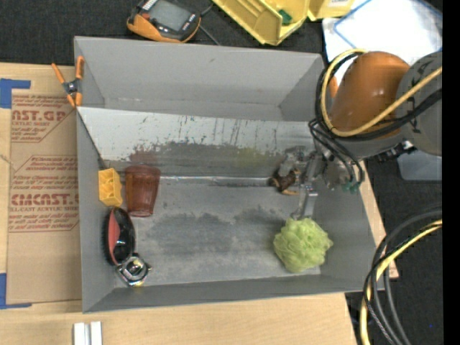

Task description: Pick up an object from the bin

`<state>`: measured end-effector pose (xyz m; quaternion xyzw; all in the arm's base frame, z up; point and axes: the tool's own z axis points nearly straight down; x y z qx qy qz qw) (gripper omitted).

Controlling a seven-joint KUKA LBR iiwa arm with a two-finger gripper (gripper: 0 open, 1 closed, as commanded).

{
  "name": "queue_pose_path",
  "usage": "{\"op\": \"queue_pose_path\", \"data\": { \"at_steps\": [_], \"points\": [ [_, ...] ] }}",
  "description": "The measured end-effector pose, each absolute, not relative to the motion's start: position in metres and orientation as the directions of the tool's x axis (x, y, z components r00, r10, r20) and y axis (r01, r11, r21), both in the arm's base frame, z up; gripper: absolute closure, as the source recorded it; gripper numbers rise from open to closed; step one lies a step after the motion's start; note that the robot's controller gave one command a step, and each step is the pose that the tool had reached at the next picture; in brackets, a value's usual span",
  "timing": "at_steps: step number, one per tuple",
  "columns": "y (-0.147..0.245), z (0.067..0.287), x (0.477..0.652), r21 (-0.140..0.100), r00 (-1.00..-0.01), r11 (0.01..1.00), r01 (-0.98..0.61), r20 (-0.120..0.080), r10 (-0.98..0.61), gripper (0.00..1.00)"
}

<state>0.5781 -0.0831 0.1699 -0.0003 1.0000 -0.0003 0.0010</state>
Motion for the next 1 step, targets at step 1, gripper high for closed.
{"op": "queue_pose_path", "data": {
  "at_steps": [1],
  "points": [
    [-0.0831,0.1699,0.5781,-0.001,-1.0,1.0,-0.001,-0.002,-0.001,0.0]
  ]
}}
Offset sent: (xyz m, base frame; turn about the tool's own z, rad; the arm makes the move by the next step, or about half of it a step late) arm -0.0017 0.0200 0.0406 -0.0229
